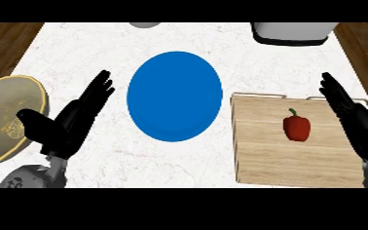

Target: Pick the bell pepper from the tray and place it in the plate

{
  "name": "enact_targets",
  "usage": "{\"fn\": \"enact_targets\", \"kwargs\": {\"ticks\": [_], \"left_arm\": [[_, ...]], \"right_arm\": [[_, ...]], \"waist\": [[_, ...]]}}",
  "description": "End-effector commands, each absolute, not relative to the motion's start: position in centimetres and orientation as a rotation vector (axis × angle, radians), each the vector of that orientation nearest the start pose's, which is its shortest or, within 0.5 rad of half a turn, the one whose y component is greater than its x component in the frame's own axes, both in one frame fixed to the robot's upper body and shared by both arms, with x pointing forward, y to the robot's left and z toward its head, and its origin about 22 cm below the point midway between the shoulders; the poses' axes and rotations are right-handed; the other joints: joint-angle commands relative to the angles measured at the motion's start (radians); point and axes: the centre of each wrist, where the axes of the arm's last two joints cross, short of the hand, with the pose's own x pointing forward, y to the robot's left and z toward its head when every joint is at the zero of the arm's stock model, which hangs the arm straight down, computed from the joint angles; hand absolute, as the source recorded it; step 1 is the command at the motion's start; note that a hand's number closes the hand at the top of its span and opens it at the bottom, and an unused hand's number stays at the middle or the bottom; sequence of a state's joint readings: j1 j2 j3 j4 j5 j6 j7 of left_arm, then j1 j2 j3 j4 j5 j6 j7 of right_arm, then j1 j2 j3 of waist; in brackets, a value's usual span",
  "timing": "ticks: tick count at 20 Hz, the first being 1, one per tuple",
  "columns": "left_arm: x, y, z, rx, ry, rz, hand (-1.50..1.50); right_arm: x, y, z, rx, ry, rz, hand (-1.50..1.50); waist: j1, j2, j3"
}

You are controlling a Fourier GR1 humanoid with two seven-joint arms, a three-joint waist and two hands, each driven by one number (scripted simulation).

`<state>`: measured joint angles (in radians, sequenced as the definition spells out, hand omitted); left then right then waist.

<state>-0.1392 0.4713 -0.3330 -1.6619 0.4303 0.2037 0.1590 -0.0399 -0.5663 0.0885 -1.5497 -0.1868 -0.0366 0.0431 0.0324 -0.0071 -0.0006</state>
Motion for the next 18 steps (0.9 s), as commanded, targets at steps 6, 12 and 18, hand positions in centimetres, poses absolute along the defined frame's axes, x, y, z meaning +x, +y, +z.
{"fn": "enact_targets", "kwargs": {"ticks": [6,12,18], "left_arm": [[24.7,32.0,5.7,0.434,-1.525,-0.304,0.00],[22.1,32.6,1.7,0.452,-1.476,-0.287,0.00],[20.0,34.2,0.1,0.488,-1.510,-0.296,0.00]], "right_arm": [[27.4,-31.2,8.1,-0.021,-1.800,-0.581,-1.50],[25.1,-30.4,6.1,-0.770,-1.873,-0.775,-1.50],[19.8,-24.5,6.5,-0.772,-1.936,-0.819,-1.50]], "waist": [[-0.022,-0.013,0.009],[-0.037,0.001,-0.001],[-0.035,0.003,0.000]]}}
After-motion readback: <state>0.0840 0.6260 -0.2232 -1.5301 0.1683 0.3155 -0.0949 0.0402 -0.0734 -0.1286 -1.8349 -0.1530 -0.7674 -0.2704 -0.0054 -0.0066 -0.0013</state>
